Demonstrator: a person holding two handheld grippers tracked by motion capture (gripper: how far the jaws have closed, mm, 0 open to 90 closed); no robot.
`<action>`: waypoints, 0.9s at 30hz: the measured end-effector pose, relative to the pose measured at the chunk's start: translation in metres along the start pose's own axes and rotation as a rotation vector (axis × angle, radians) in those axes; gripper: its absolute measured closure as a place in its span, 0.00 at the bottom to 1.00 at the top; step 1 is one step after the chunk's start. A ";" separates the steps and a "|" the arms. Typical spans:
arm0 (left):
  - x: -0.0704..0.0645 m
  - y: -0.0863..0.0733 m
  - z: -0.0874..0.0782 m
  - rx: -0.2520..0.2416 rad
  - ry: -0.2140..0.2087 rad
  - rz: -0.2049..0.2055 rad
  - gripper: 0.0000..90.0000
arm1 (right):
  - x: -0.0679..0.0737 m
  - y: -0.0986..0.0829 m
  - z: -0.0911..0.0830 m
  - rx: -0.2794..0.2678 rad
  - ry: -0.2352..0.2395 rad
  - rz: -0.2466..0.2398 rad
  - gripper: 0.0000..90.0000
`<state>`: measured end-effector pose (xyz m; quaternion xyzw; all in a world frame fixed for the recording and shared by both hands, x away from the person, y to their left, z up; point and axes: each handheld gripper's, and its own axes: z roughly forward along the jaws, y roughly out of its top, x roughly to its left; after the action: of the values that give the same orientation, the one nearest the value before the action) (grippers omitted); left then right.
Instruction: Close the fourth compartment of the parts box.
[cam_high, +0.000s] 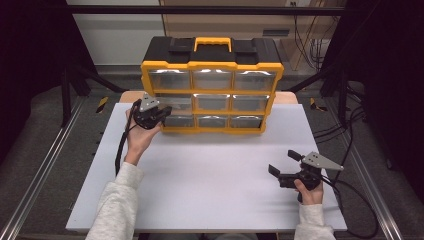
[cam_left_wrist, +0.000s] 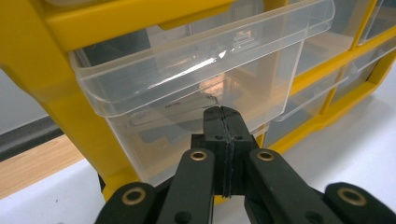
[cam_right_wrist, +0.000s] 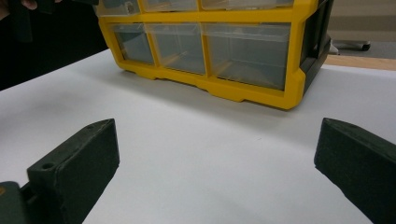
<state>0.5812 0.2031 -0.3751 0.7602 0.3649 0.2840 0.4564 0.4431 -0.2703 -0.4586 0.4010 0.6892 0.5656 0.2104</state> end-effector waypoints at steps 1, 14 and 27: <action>0.000 0.000 0.001 -0.001 0.001 0.001 0.99 | 0.000 0.000 0.000 0.000 -0.001 -0.001 0.00; 0.003 0.003 0.009 0.008 0.021 0.000 0.99 | 0.000 0.000 -0.001 -0.002 -0.002 -0.002 0.00; 0.005 0.003 0.016 0.006 0.040 -0.002 0.99 | 0.000 0.001 -0.001 -0.007 -0.002 0.000 0.00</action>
<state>0.5971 0.1985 -0.3788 0.7553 0.3755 0.2974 0.4472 0.4428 -0.2711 -0.4579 0.4010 0.6870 0.5676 0.2123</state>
